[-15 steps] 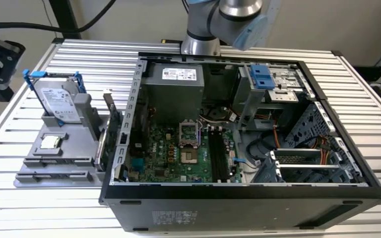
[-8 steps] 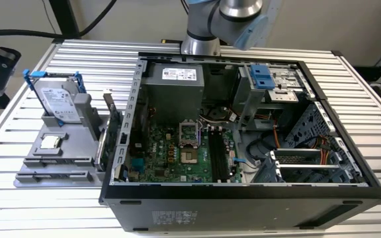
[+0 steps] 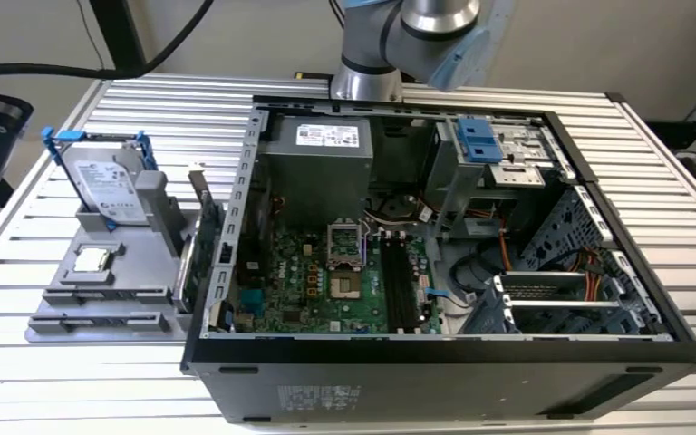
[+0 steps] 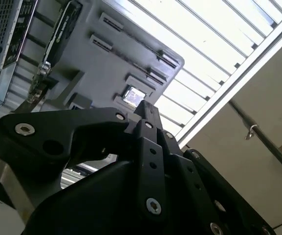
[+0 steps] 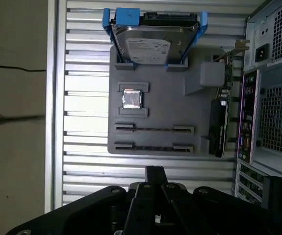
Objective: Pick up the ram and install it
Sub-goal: 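Pick up the ram and move it above insertion slot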
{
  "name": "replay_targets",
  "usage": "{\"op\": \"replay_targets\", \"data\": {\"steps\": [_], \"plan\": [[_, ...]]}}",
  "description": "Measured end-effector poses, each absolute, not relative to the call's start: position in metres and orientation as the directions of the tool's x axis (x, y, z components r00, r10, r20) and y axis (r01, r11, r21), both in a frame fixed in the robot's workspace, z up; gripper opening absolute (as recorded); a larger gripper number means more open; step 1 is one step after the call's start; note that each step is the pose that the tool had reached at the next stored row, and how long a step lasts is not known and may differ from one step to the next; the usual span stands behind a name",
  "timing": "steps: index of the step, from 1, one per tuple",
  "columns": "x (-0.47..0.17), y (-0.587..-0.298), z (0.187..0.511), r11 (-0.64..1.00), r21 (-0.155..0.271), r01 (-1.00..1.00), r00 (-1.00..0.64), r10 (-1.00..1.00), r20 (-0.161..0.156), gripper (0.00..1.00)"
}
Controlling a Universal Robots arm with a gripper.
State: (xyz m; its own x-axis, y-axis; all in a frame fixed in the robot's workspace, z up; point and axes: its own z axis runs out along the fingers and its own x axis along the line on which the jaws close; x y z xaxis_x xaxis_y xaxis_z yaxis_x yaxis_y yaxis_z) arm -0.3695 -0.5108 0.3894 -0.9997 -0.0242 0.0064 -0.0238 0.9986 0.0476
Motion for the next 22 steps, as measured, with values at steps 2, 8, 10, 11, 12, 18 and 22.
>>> {"op": "replay_targets", "data": {"steps": [2,8,10,11,12,18,22], "plan": [[-0.3693,-0.5127,0.3893,0.999,0.048,-0.024,-1.000,-0.024,0.007,0.00],[-0.3693,-0.5139,0.3892,0.999,0.048,-0.024,-1.000,-0.024,0.007,0.00],[-0.3693,-0.5139,0.3892,0.999,0.048,-0.024,-1.000,-0.024,0.007,0.00],[-0.3693,-0.5139,0.3891,0.999,0.048,-0.024,-1.000,-0.024,0.007,0.00],[-0.3693,-0.5139,0.3891,0.999,0.048,-0.024,-1.000,-0.024,0.007,0.00],[-0.3693,-0.5139,0.3891,0.999,0.048,-0.024,-1.000,-0.024,0.007,0.00],[-0.3706,-0.5139,0.3891,0.998,0.048,-0.036,-0.999,-0.037,0.007,0.00]]}}
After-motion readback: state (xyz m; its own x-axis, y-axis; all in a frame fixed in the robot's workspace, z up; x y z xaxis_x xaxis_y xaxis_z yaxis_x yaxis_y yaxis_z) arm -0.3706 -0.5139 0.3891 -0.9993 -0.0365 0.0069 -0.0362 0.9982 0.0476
